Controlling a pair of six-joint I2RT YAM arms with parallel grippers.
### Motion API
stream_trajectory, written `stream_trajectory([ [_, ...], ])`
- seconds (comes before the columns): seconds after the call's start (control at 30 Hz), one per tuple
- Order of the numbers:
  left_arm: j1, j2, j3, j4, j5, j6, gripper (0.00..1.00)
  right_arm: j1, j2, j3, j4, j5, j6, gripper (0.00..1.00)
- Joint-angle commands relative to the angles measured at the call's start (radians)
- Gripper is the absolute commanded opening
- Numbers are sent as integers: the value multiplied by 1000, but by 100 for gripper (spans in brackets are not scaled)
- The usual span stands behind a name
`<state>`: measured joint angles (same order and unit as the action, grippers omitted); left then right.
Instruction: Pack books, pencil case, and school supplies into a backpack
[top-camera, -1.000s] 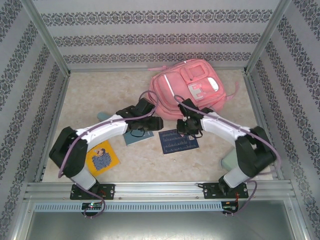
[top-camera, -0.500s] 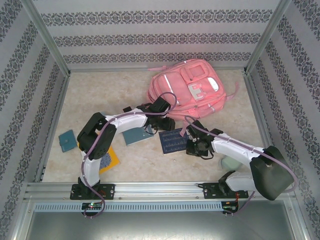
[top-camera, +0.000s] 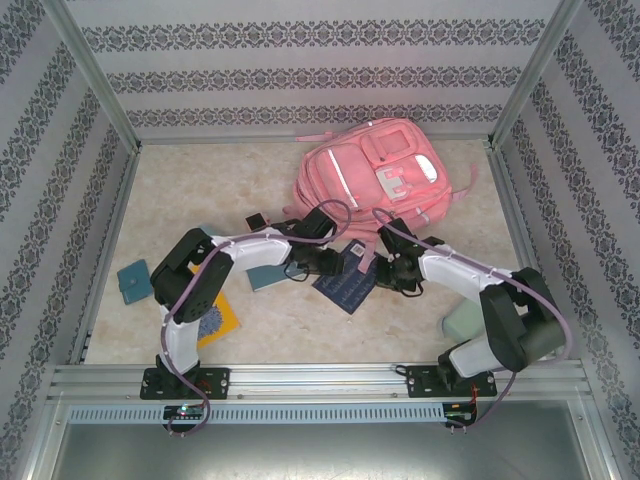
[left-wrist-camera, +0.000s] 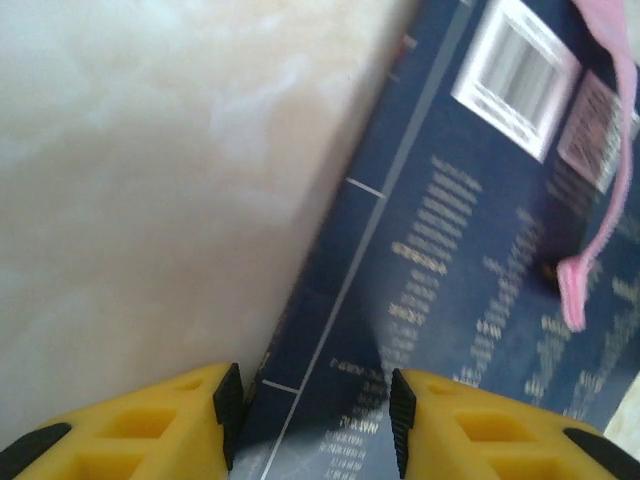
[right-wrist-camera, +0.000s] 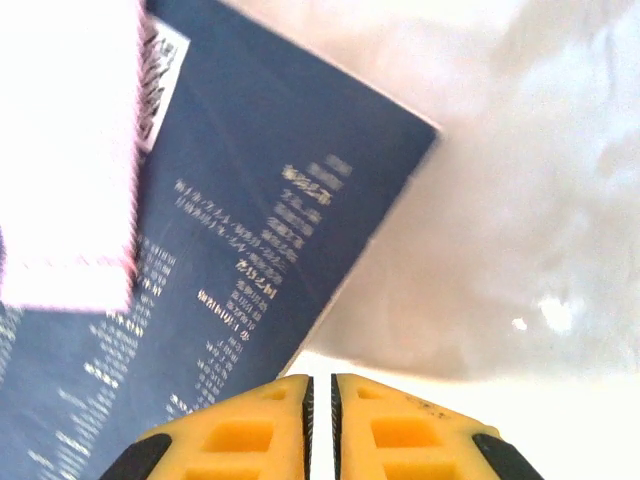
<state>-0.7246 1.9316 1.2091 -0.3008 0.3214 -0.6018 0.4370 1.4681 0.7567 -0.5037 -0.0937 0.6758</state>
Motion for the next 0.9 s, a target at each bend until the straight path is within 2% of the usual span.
stream_trajectory([
  [0.0, -56, -48, -54, -14, 74, -46, 46, -13, 41, 63, 31, -4, -53, 15],
  [0.13, -79, -84, -67, -27, 60, -63, 46, -16, 35, 73, 18, -16, -46, 19],
  [0.23, -78, -101, -69, -40, 16, -71, 47, -14, -22, 25, 7, -12, -19, 30],
  [0.43, -72, -92, -58, -37, -22, -93, 46, 24, -160, -88, 24, -16, 44, 36],
  [0.57, -64, -86, -54, -31, -39, -104, 46, 50, -155, -100, 49, -28, 69, 35],
  [0.87, -53, -50, -42, -23, -41, -107, 47, 57, -20, -72, 103, -47, 59, 31],
])
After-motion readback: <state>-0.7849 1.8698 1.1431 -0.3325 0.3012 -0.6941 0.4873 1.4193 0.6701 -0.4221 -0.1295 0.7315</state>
